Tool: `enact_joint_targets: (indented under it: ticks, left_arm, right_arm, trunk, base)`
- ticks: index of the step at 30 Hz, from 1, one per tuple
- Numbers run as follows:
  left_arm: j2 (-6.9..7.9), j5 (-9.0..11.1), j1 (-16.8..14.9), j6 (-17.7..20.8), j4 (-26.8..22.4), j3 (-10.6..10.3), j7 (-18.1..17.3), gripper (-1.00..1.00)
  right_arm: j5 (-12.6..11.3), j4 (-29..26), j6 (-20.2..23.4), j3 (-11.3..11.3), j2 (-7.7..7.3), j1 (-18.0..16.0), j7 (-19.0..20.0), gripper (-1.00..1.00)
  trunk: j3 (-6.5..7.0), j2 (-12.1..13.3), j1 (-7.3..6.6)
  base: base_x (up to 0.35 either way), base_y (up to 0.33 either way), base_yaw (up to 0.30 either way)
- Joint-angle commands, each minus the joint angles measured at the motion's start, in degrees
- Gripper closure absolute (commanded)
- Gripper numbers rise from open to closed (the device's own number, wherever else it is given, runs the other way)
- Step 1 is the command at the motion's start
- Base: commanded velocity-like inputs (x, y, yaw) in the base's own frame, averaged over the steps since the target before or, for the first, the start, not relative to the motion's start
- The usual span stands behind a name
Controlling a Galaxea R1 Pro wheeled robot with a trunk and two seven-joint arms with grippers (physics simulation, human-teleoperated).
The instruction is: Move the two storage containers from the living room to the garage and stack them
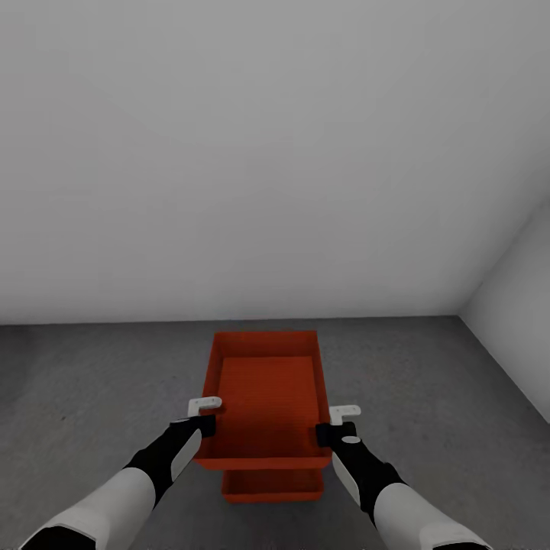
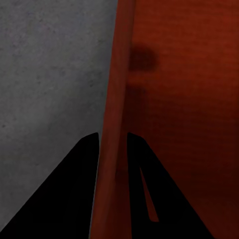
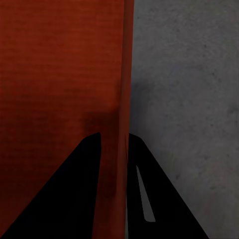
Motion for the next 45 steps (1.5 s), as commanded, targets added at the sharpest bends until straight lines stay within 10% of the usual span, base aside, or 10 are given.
enact_joint_targets:
  ticks: [1,45]
  left_arm:
    - [0.04,-1.41,-0.07,0.48,-0.23,3.95,1.39,1.00]
    - [0.10,-1.41,-0.07,0.46,-0.14,3.87,1.39,1.00]
  right_arm:
    - [-0.36,-0.14,0.44,0.52,0.01,0.03,0.23,1.00]
    - [-0.36,-0.07,0.47,0.52,0.03,0.03,0.31,1.00]
  trunk:
    - [-0.14,-0.04,0.00]
    - [-2.07,-0.04,0.00]
  base:
    - [0.000,0.000,0.000]
    - [0.000,0.000,0.000]
